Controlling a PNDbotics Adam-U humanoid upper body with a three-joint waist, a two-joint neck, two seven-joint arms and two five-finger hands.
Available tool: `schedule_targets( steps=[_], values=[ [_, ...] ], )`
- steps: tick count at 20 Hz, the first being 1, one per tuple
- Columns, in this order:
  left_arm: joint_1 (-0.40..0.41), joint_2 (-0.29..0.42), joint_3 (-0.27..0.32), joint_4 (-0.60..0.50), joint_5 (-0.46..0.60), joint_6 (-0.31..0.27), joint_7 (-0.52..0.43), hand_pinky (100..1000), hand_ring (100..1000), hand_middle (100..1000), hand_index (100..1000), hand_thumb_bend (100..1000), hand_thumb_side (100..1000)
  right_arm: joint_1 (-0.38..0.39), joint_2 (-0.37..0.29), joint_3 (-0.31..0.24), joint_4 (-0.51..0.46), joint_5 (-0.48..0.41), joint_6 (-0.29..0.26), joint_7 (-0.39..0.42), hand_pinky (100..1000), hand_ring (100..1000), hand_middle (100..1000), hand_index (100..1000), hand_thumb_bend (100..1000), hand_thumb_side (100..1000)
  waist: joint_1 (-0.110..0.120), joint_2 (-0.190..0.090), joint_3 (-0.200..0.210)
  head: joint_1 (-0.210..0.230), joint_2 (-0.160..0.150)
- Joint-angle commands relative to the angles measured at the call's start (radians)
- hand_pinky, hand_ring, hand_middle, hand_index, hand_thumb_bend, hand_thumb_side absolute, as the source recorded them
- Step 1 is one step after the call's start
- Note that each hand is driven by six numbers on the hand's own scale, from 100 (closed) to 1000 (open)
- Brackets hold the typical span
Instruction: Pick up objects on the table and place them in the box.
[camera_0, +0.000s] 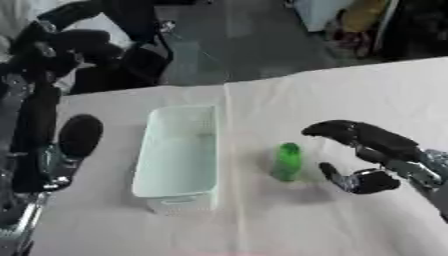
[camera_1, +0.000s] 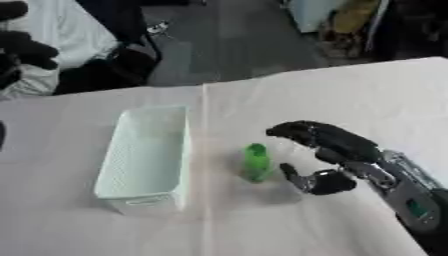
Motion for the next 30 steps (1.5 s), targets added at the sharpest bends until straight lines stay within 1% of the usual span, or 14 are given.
schedule_targets(
  steps=[1,10,13,15,17,18,21,22,24,25,28,30],
  values=[
    [-0.027,0.003,0.000,-0.015,0.009,-0.002,-0.007,612,642,875,801,750,798,-0.023,-0.037,-0.018,-0.010,-0.012,0.005,-0.002,915,848,880,1000,100,583,-0.008,-0.009,0.009,-0.012,-0.019],
    [-0.063,-0.008,-0.005,-0.015,0.017,0.001,-0.029,612,645,877,800,752,801,-0.034,-0.041,-0.020,-0.027,-0.011,-0.004,0.001,928,863,895,1000,100,588,-0.022,0.013,0.038,-0.014,-0.030],
    [-0.067,-0.008,-0.003,-0.015,0.018,0.003,-0.029,612,644,877,800,753,800,-0.032,-0.037,-0.008,-0.041,-0.018,-0.014,0.033,949,886,921,1000,100,671,-0.025,0.016,0.040,-0.012,-0.027],
    [-0.068,-0.008,-0.003,-0.015,0.018,0.004,-0.029,612,645,877,800,753,801,-0.033,-0.036,-0.001,-0.054,-0.047,-0.017,0.077,966,901,934,1000,100,730,-0.026,0.016,0.041,-0.010,-0.026],
    [-0.070,-0.008,-0.003,-0.015,0.018,0.004,-0.029,613,645,877,800,752,802,-0.037,-0.037,-0.002,-0.064,-0.080,-0.018,0.117,971,905,932,1000,100,750,-0.026,0.016,0.042,-0.009,-0.027],
    [-0.070,-0.008,-0.002,-0.015,0.019,0.004,-0.029,613,645,877,800,752,802,-0.038,-0.038,-0.003,-0.068,-0.095,-0.019,0.133,977,909,933,1000,100,778,-0.026,0.015,0.043,-0.009,-0.027],
    [-0.070,-0.007,-0.003,-0.015,0.019,0.004,-0.029,612,645,877,800,754,802,-0.038,-0.038,0.001,-0.076,-0.142,-0.023,0.193,990,918,936,1000,100,876,-0.025,0.015,0.042,-0.009,-0.029],
    [-0.069,-0.007,-0.003,-0.015,0.018,0.004,-0.030,612,645,877,800,754,802,-0.038,-0.038,0.001,-0.078,-0.154,-0.025,0.211,995,921,939,1000,100,936,-0.025,0.015,0.041,-0.010,-0.029],
    [-0.069,-0.007,-0.003,-0.015,0.018,0.004,-0.029,612,645,877,800,754,802,-0.037,-0.038,0.000,-0.079,-0.174,-0.029,0.242,995,921,936,1000,100,942,-0.025,0.015,0.041,-0.013,-0.027],
    [-0.068,-0.007,-0.003,-0.015,0.018,0.004,-0.029,612,645,877,800,754,802,-0.038,-0.037,-0.003,-0.079,-0.183,-0.031,0.248,983,911,922,1000,100,921,-0.025,0.015,0.041,-0.016,-0.025],
    [-0.068,-0.007,-0.003,-0.015,0.017,0.003,-0.029,612,644,877,800,755,802,-0.038,-0.038,-0.008,-0.076,-0.200,-0.029,0.242,979,908,919,1000,100,923,-0.024,0.016,0.041,-0.026,-0.025],
    [-0.067,-0.006,-0.003,-0.015,0.017,0.003,-0.029,612,644,877,800,756,801,-0.036,-0.038,-0.005,-0.075,-0.200,-0.027,0.245,983,912,927,1000,100,935,-0.025,0.016,0.041,-0.047,-0.029]
  ],
)
